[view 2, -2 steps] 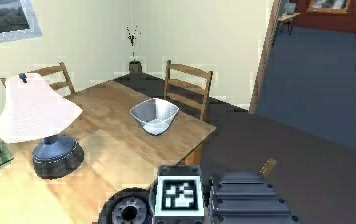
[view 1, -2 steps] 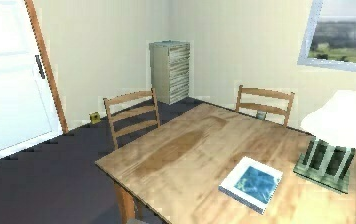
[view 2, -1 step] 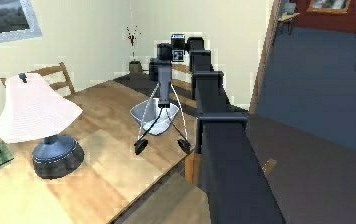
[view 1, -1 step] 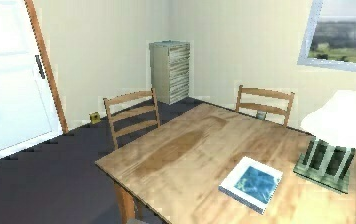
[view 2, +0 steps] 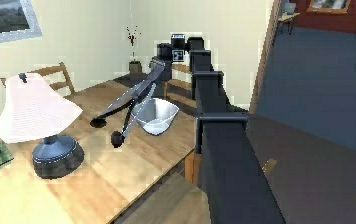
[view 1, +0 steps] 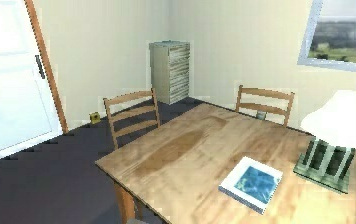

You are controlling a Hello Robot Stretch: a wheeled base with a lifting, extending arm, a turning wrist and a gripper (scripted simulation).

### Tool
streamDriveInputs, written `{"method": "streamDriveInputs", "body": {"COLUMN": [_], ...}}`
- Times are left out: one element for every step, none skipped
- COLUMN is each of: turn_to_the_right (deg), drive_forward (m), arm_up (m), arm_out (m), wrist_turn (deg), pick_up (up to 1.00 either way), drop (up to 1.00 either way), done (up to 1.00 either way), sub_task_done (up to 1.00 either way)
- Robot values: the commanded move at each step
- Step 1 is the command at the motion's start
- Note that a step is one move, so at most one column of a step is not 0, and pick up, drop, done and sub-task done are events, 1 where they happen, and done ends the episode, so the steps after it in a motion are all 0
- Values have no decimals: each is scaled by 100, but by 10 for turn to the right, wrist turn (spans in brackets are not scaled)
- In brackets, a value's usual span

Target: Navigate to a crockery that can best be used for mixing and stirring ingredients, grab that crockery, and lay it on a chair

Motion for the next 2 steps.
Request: {"method": "streamDriveInputs", "body": {"turn_to_the_right": [0, 0], "drive_forward": [0, 0], "arm_up": [0, 0], "arm_out": [0, 0], "wrist_turn": [450, 450], "pick_up": [0, 0], "drop": [0, 0], "done": [0, 0], "sub_task_done": [0, 0]}}
